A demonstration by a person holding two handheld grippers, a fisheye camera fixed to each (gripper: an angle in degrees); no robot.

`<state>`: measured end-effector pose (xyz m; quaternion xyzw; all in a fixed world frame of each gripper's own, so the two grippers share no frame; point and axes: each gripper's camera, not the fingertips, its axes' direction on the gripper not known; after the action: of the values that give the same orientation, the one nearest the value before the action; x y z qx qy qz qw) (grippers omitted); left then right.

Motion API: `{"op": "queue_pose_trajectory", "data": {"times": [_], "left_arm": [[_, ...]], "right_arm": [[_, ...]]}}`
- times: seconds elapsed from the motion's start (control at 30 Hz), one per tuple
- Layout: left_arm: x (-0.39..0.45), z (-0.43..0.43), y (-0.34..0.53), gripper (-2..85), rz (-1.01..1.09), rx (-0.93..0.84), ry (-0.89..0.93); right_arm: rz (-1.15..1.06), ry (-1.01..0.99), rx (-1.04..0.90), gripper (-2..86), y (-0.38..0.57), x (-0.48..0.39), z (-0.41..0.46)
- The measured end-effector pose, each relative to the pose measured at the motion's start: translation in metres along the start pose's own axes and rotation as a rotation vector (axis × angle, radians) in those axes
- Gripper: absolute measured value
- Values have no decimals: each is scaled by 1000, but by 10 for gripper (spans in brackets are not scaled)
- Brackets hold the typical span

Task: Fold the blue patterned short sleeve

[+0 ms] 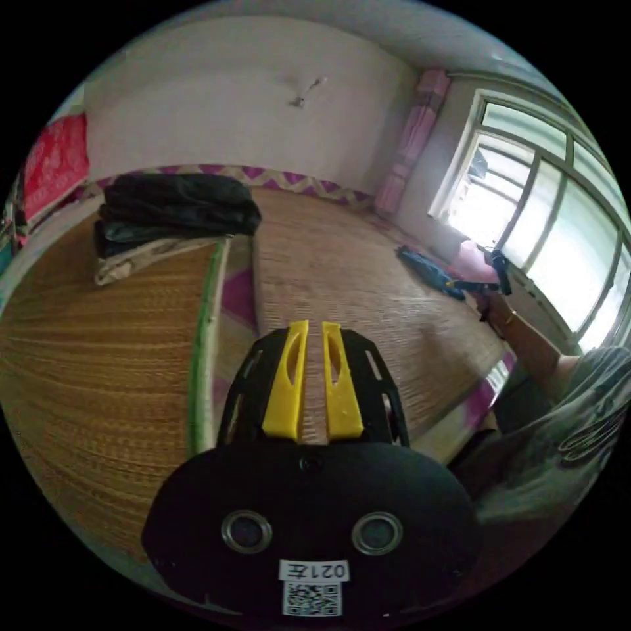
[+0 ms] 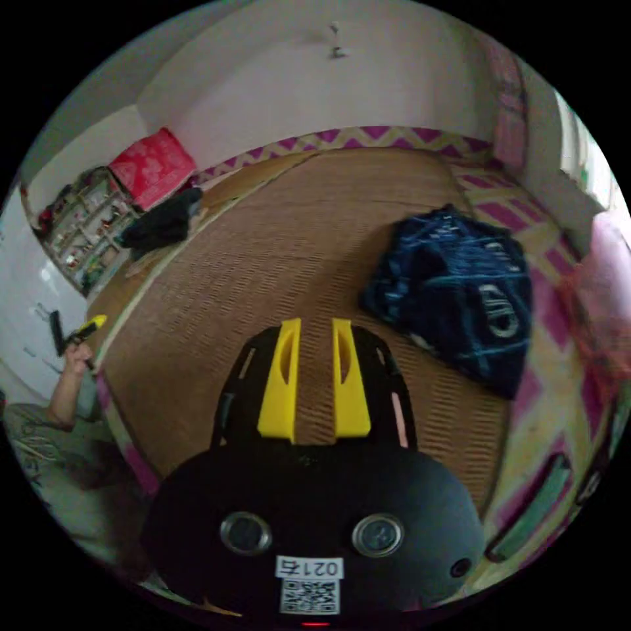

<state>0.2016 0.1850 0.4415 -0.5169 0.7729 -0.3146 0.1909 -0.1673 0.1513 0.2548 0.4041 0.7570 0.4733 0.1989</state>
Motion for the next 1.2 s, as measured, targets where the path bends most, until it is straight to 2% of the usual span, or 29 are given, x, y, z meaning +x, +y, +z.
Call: {"op": "queue_pose_trajectory", "data": {"times": [0.1,0.27,0.33,0.43,0.6,0.7,0.83,0.93,1.2], "left_arm": [[49,17,4,-9,11,24,-110],[100,42,17,-10,-10,22,-40],[112,52,23,-10,-14,0,-24],[128,68,32,-10,1,-57,-41],[137,91,40,-10,-31,-91,-23],[136,104,41,-10,-111,-144,-61],[141,129,39,-10,-128,-252,-59],[148,142,39,-10,-122,-285,-63],[163,162,42,-10,-100,-288,-96]], "right_arm": [[-84,219,-9,141,3,2,-4],[-195,238,-79,181,-17,-23,30],[-242,304,-95,180,-25,-42,47],[-227,477,-70,164,-41,-58,66],[-146,527,-164,70,-65,-57,83],[-73,494,-178,54,-75,-56,71],[-105,549,-167,51,-90,-84,47],[-182,427,-163,50,-102,-132,29],[-493,124,-243,50,-81,-354,35]]}}
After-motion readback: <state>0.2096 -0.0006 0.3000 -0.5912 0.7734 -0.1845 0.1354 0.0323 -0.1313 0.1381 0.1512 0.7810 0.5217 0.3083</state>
